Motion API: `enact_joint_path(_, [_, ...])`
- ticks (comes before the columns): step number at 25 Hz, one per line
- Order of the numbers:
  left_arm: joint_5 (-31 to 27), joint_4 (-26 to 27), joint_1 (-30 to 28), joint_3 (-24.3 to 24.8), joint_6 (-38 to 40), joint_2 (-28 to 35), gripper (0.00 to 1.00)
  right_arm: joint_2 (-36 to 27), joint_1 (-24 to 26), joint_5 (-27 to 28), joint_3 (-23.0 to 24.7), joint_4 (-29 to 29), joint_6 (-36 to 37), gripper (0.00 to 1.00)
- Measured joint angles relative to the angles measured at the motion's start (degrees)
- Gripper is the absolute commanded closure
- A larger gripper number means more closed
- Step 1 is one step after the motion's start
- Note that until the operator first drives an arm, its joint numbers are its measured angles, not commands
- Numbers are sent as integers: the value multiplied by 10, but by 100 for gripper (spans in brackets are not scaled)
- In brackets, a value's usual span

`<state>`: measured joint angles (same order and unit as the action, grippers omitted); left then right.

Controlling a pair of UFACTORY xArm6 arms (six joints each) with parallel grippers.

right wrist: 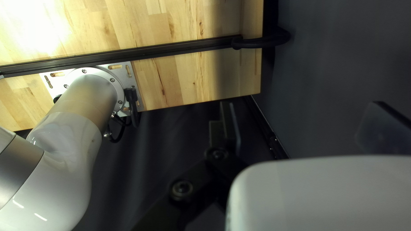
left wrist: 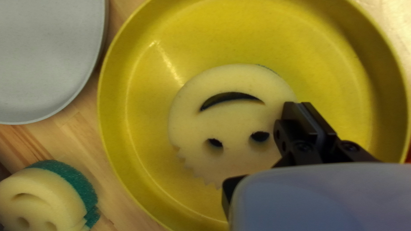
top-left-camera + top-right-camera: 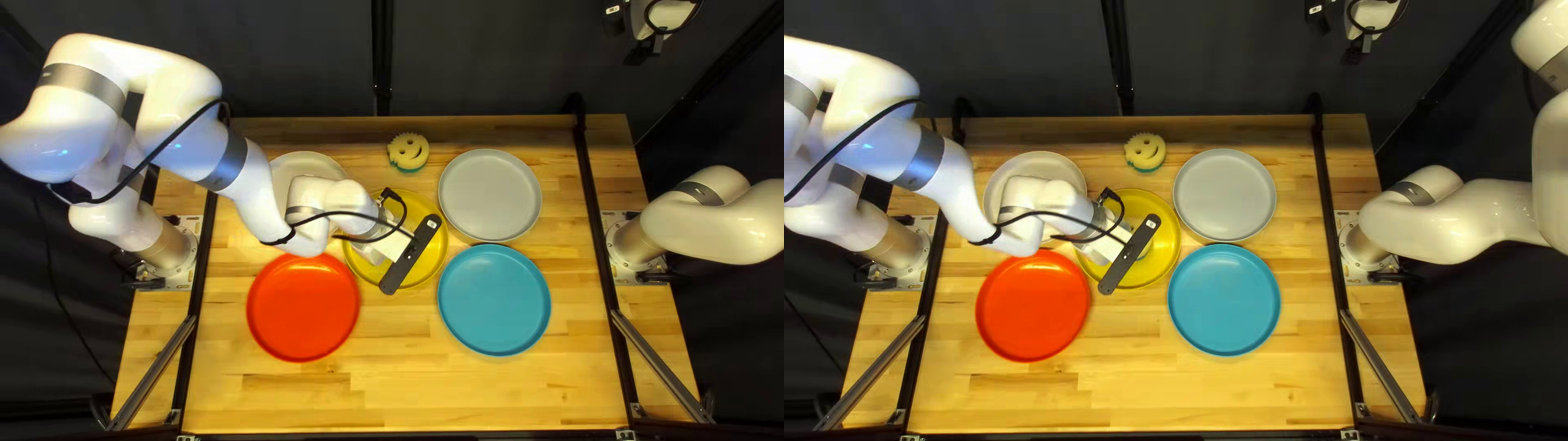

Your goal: Pick up sponge and scrub the plate

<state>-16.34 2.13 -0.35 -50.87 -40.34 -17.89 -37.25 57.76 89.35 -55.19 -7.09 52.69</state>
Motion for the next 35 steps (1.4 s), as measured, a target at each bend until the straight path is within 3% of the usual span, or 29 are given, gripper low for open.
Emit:
enact_joint_path(4, [4,-3,-9,4,8,-1,100,0,0,0,0,0,0,0])
enact_joint_path(17, [8,-87,-80,64,146,54,100,0,0,0,0,0,0,0])
enact_joint_path(35, [-13,-22,-12,-10,15,1,100,0,0,0,0,0,0,0])
